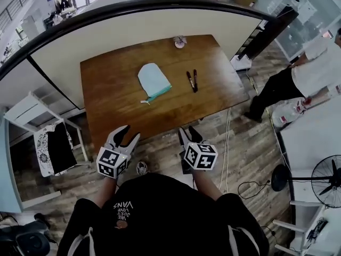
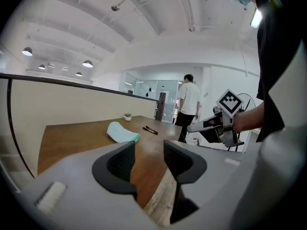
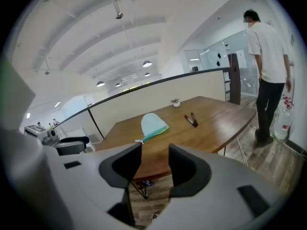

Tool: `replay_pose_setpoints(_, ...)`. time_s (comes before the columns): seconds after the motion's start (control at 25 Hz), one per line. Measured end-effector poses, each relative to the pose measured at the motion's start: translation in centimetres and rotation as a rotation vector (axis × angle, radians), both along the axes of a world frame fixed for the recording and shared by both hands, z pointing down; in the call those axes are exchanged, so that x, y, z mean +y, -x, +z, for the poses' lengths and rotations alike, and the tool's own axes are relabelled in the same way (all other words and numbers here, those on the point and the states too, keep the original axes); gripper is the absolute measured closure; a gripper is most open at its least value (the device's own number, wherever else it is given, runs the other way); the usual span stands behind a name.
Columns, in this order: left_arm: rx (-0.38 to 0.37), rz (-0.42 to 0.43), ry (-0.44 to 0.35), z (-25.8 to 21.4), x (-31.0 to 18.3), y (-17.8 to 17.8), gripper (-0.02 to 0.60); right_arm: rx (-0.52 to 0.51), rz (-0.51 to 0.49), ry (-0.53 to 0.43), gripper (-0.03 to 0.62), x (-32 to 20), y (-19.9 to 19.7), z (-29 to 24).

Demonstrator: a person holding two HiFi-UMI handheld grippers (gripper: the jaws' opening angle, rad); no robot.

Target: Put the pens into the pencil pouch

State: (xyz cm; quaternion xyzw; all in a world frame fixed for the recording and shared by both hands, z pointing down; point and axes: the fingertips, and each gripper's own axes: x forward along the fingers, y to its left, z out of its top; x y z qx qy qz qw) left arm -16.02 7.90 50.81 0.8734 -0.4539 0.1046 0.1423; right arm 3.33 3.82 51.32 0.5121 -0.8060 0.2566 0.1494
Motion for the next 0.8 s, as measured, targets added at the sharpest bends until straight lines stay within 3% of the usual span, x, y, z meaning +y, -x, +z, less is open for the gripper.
replay_pose_setpoints(0.36, -0.001, 0.086, 0.024, 0.9, -3.5, 2.5, 0.41, 0.008, 0.103, 0.056, 0.451, -1.9, 1.6, 1.4)
replay_pose_setpoints(0.8, -0.034, 0.119, 0.045, 1.7, -8.3, 1.1, 0.41, 0.009, 0.165, 0.106, 0.451, -7.3, -0.8, 3.5)
